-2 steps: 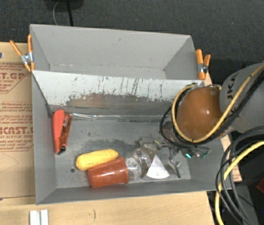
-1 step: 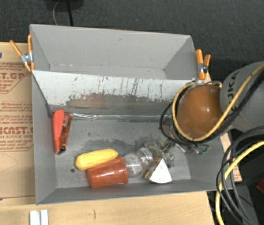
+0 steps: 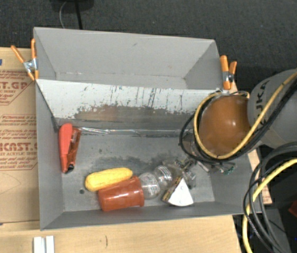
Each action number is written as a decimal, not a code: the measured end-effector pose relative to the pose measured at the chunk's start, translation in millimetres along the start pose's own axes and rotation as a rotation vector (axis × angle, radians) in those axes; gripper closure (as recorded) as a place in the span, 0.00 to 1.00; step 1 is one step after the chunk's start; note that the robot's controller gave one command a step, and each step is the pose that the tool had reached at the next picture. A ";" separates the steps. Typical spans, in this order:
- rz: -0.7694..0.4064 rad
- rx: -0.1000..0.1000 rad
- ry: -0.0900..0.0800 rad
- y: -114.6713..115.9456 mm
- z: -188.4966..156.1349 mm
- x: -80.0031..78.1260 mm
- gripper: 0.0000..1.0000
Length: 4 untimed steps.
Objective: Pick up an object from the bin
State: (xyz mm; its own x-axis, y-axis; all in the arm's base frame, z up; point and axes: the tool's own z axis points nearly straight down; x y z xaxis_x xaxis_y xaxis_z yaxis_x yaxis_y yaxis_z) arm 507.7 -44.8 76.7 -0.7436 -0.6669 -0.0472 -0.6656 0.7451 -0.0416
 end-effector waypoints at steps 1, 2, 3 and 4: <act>0.013 -0.013 0.014 8.2 -39.2 1.1 1.00; 0.000 -0.008 0.007 12.8 -105.4 -31.9 1.00; -0.006 -0.009 0.006 7.6 -164.7 -36.3 1.00; -0.112 -0.008 0.003 -41.0 -222.8 -20.6 1.00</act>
Offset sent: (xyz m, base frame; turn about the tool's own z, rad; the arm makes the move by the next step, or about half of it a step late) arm 0.0181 0.0411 0.1285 -0.0103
